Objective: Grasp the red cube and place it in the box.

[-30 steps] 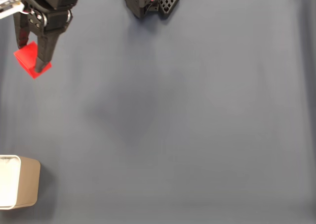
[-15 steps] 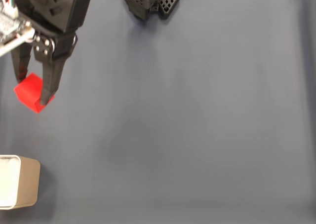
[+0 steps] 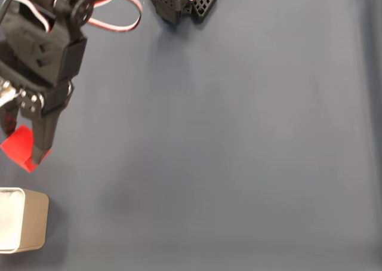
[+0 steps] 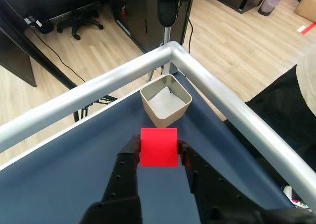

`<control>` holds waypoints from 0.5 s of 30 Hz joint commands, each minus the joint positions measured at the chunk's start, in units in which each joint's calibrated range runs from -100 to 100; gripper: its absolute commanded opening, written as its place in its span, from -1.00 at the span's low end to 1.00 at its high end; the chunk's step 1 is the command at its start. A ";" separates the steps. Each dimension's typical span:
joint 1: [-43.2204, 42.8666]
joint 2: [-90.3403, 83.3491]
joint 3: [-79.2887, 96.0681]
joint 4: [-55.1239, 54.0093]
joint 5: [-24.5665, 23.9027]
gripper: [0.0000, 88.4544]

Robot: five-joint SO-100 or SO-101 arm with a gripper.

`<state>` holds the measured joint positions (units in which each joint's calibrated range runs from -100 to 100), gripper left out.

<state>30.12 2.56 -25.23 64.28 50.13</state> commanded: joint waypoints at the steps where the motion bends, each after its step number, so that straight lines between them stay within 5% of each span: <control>1: 0.35 2.38 -7.26 -0.18 -0.78 -1.00; 15: 0.71 14.25 -20.85 -0.43 -1.22 -1.00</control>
<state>30.27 16.37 -40.33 64.28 49.35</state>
